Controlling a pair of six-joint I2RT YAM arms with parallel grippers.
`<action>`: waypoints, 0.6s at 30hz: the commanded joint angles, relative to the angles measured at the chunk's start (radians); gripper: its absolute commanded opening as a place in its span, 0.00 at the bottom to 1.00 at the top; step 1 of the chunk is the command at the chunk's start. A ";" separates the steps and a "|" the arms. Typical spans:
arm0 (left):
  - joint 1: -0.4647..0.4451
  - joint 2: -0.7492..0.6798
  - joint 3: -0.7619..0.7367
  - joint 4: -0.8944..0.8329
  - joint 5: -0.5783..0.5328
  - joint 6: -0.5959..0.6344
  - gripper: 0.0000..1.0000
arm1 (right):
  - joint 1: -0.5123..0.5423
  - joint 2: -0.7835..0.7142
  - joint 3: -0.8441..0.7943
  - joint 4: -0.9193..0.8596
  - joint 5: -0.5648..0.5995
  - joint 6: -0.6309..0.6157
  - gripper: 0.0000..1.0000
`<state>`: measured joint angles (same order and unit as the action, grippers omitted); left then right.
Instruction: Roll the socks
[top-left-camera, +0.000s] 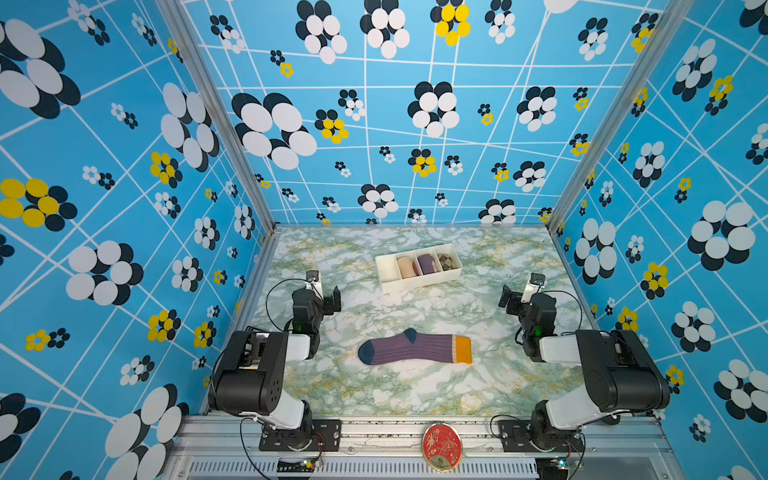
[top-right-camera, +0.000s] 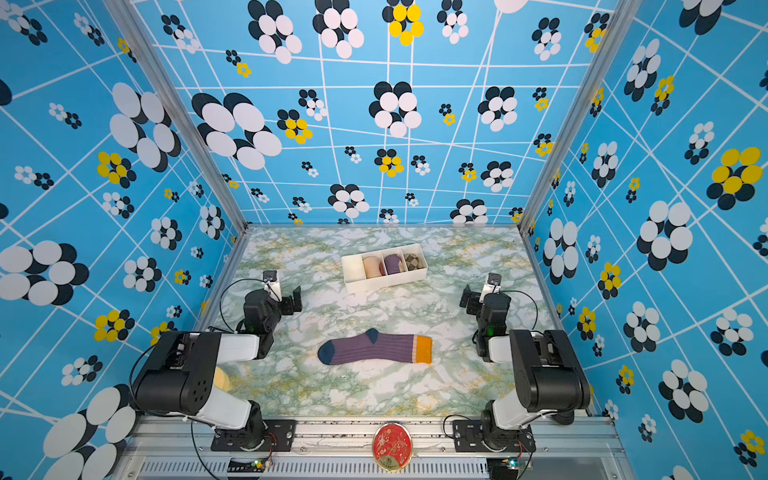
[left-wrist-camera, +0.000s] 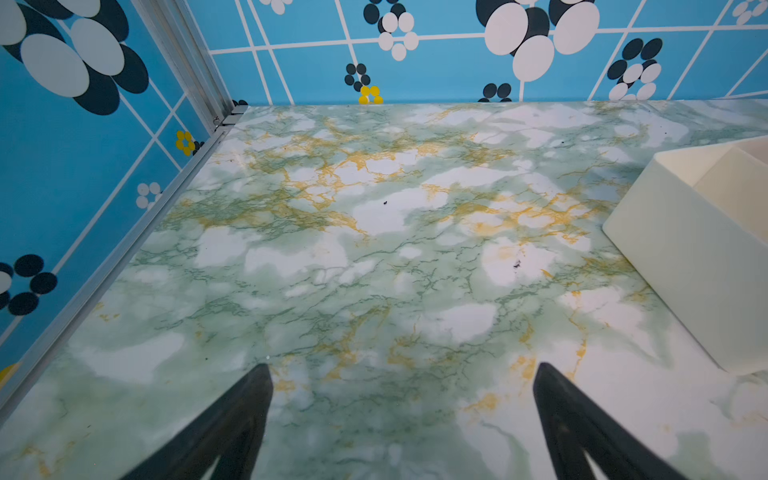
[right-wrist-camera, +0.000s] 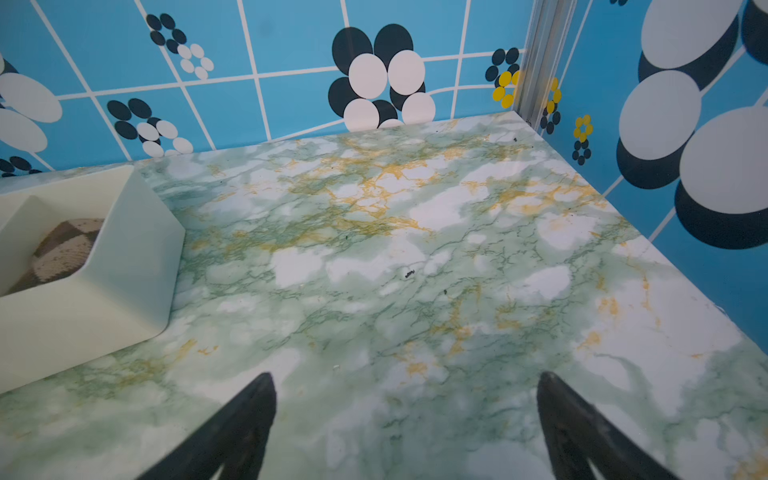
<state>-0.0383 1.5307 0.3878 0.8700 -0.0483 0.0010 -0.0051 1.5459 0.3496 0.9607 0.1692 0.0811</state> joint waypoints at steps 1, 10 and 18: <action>0.007 0.013 0.002 0.029 0.012 -0.001 0.99 | -0.004 0.008 0.013 0.005 -0.010 -0.015 1.00; 0.009 0.013 0.003 0.026 0.019 -0.002 0.99 | -0.004 0.008 0.010 0.009 -0.013 -0.014 0.99; 0.023 0.013 0.005 0.021 0.067 -0.001 0.99 | -0.003 -0.193 0.014 -0.199 0.044 0.025 0.97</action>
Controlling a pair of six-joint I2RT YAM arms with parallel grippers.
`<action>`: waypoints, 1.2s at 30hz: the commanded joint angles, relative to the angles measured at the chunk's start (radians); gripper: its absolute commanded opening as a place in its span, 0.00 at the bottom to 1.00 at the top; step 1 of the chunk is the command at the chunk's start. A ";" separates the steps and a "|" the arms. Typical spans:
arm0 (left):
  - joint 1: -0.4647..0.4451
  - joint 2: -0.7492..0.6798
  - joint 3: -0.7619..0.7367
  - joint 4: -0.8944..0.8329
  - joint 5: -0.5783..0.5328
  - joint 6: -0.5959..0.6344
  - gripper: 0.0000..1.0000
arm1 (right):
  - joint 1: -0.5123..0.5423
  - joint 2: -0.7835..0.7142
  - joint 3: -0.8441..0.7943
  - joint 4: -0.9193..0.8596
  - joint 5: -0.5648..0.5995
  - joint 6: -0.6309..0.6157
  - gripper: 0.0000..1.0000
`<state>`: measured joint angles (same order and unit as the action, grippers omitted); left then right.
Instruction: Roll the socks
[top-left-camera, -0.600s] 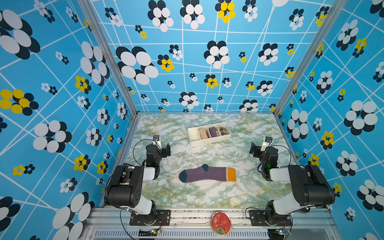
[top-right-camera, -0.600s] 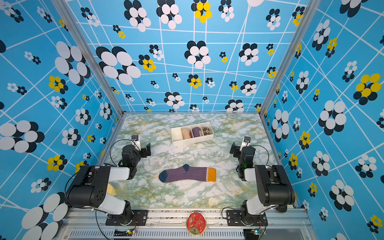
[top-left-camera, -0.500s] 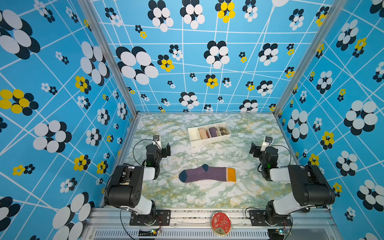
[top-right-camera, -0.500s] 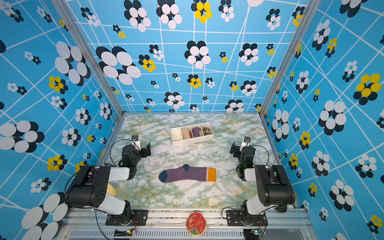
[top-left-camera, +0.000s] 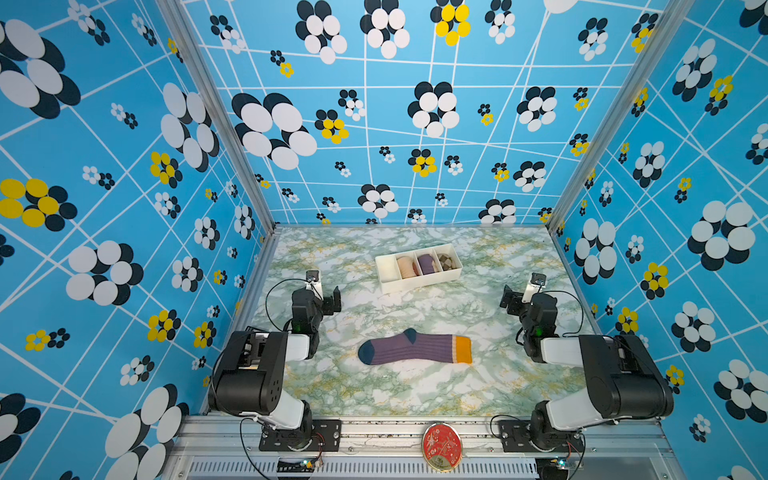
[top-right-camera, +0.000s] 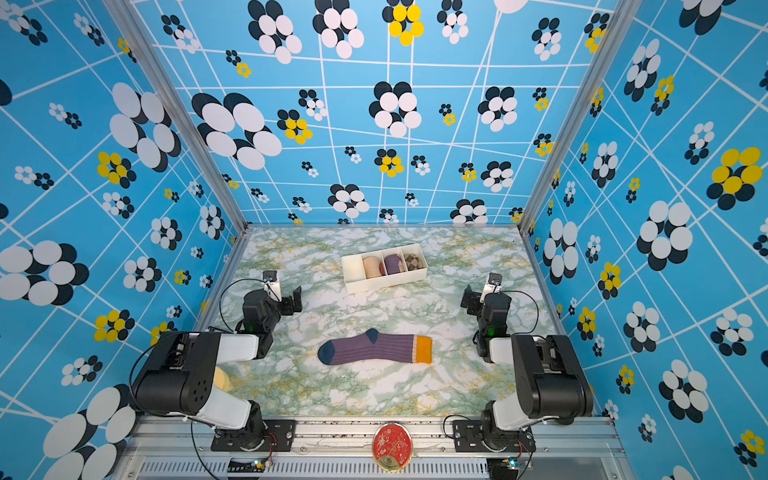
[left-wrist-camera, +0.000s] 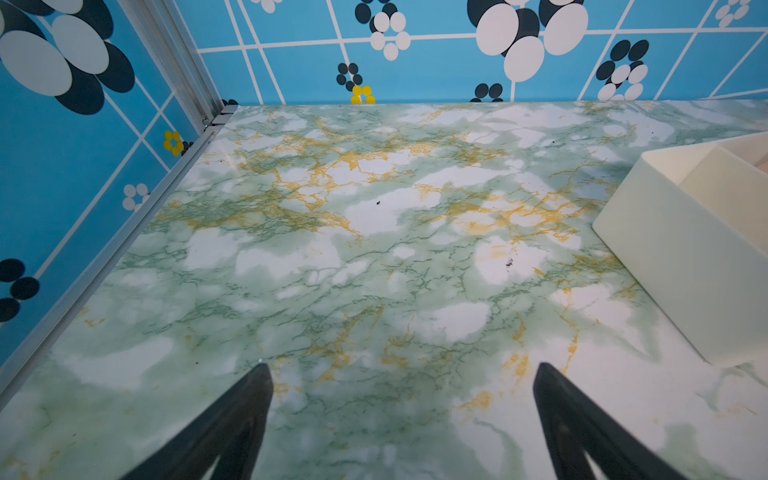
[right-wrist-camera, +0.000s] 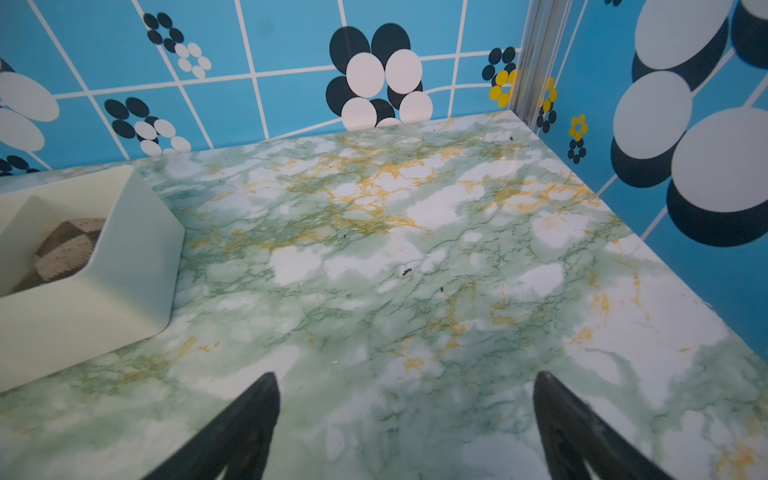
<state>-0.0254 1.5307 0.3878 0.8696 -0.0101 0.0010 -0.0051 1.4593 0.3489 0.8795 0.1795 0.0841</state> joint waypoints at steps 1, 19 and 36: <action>0.010 0.013 0.005 0.021 0.029 -0.001 0.99 | -0.004 -0.147 0.025 -0.195 0.032 0.044 0.96; -0.050 -0.314 0.226 -0.655 0.107 -0.162 0.74 | 0.070 -0.438 0.340 -1.263 -0.111 0.279 0.89; -0.479 -0.434 0.330 -1.079 -0.066 -0.275 0.67 | 0.316 -0.265 0.311 -1.425 -0.323 0.541 0.50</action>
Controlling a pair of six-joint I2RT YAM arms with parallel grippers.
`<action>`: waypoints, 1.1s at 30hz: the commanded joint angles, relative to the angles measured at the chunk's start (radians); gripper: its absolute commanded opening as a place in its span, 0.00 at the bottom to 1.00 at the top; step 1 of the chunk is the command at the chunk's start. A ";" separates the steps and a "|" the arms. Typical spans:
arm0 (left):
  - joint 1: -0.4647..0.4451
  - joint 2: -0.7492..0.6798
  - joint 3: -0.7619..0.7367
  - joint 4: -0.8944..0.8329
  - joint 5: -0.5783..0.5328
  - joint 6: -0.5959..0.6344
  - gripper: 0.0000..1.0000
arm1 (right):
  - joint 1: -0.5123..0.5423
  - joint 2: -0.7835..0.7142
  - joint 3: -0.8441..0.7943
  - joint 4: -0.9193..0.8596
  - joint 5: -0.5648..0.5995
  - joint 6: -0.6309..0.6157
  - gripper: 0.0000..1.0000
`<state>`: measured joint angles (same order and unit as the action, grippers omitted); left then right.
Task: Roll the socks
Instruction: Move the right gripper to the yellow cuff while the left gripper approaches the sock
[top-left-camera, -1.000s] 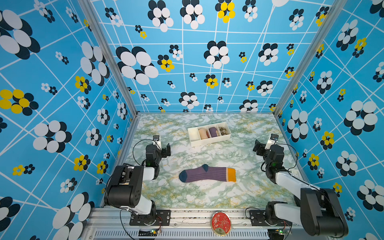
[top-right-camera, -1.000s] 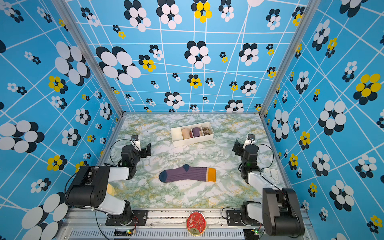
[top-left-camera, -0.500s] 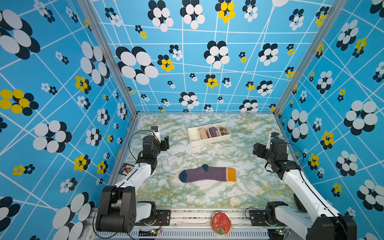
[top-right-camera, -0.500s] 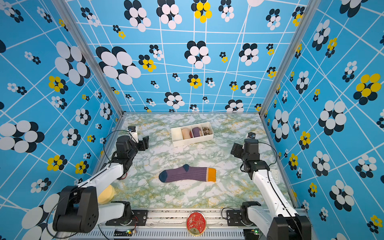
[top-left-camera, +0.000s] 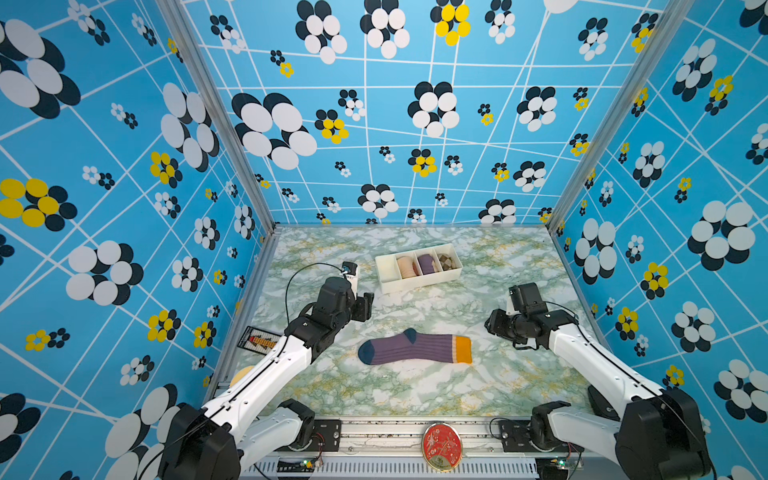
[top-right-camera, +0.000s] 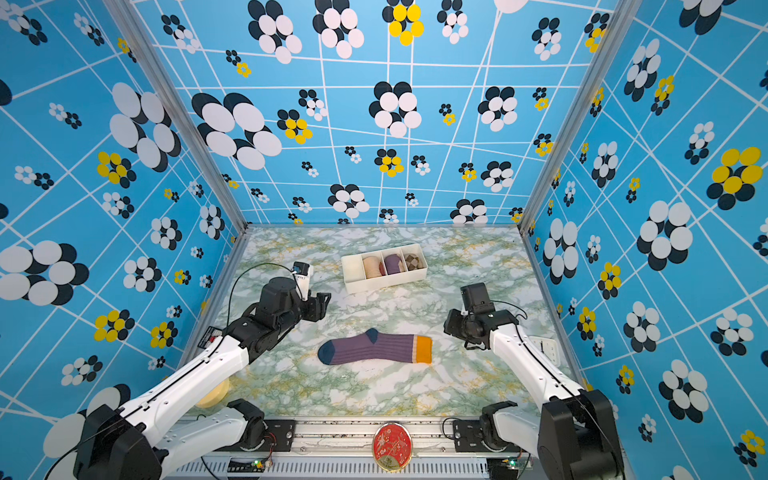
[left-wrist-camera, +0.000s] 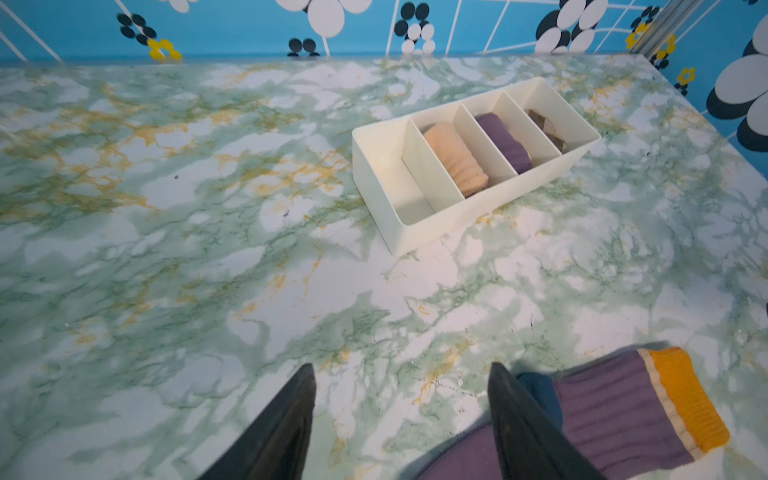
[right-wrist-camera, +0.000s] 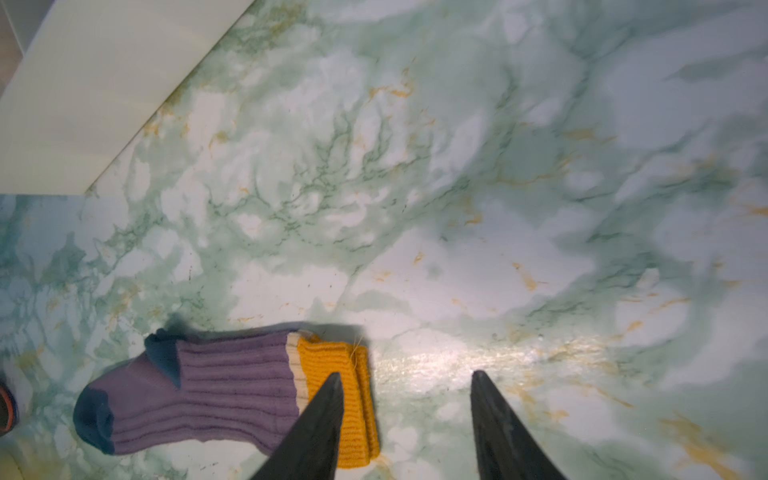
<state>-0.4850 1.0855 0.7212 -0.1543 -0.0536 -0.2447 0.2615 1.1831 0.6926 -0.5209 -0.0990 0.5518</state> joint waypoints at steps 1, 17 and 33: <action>-0.021 0.017 -0.001 -0.053 -0.020 -0.031 0.67 | 0.068 0.014 -0.038 -0.020 -0.045 0.085 0.49; -0.029 0.061 0.009 -0.046 0.015 -0.023 0.67 | 0.215 0.127 -0.108 0.094 -0.051 0.190 0.44; -0.026 0.100 0.026 -0.046 0.019 -0.005 0.67 | 0.263 0.188 -0.098 0.043 0.015 0.222 0.37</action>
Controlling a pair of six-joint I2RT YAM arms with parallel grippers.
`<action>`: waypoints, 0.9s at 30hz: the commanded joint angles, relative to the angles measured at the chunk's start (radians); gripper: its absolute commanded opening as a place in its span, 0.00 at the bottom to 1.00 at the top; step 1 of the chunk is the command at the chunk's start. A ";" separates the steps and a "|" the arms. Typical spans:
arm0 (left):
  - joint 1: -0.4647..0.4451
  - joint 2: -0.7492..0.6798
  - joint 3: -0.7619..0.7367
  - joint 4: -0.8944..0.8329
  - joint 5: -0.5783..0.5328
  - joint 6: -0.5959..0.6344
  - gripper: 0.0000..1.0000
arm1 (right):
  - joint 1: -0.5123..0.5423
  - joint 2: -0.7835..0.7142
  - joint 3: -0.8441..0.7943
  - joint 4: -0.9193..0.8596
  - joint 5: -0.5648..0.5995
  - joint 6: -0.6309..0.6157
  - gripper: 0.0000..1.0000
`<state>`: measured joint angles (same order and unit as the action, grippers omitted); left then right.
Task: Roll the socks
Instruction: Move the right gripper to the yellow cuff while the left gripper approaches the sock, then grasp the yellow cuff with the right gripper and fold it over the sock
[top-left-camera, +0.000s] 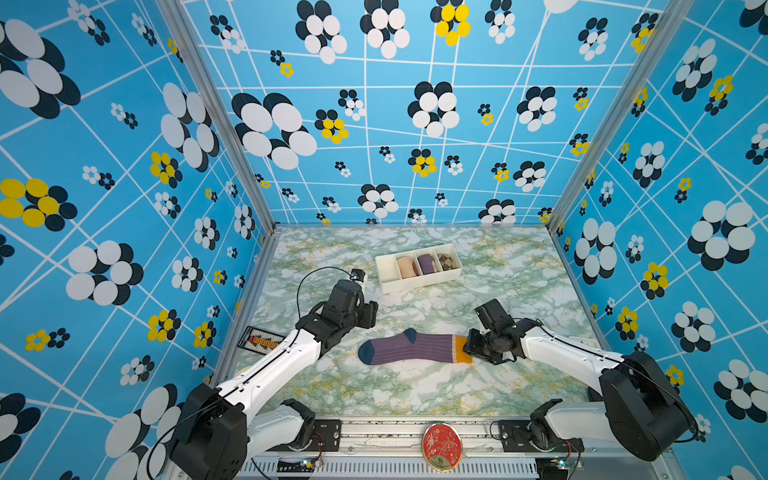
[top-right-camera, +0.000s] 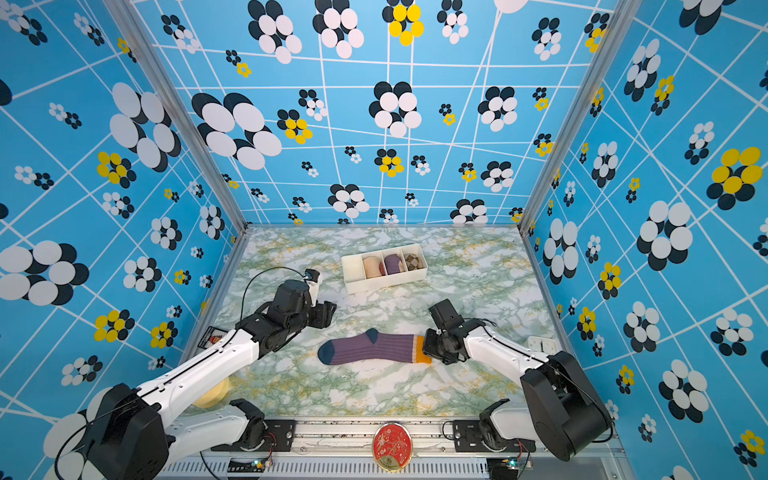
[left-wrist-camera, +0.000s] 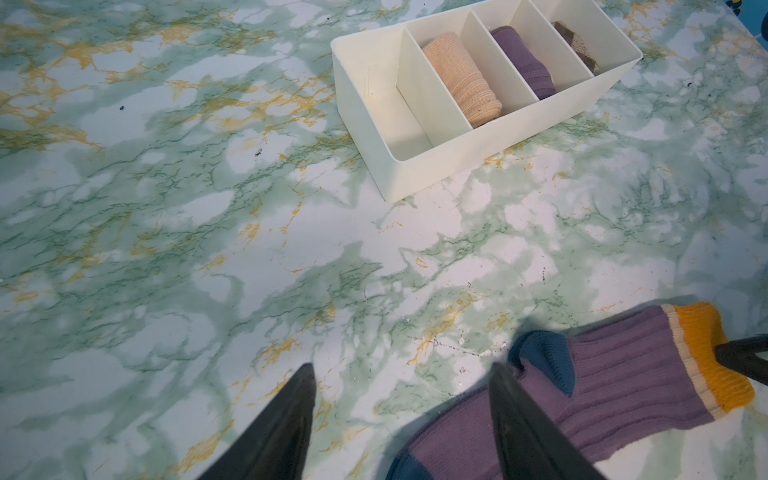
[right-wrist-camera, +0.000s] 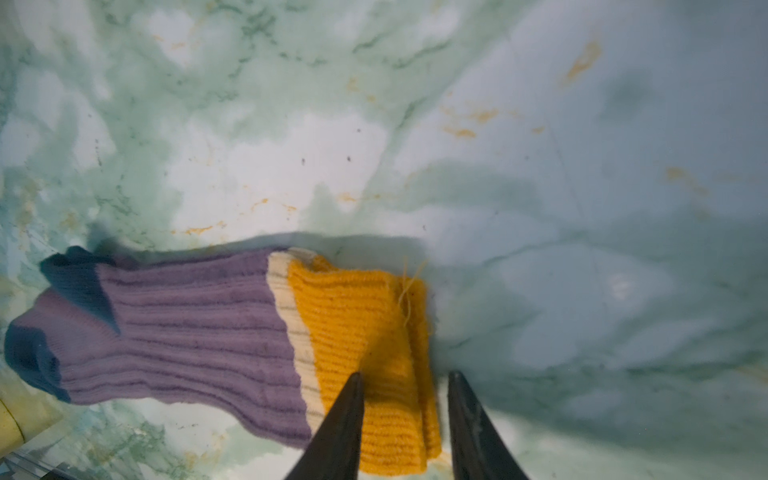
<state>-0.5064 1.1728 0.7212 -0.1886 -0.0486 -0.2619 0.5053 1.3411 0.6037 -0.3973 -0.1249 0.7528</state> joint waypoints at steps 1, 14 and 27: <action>-0.004 0.015 0.026 -0.010 0.016 0.012 0.67 | 0.021 0.033 -0.008 -0.090 0.050 0.021 0.36; 0.011 0.037 0.024 0.001 0.039 0.021 0.67 | 0.025 0.086 -0.019 -0.088 0.079 0.022 0.27; 0.029 0.068 0.036 0.005 0.067 0.023 0.66 | 0.044 0.109 0.008 -0.099 0.111 -0.008 0.00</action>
<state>-0.4862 1.2274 0.7219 -0.1875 -0.0006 -0.2581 0.5327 1.3991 0.6445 -0.4007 -0.0784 0.7658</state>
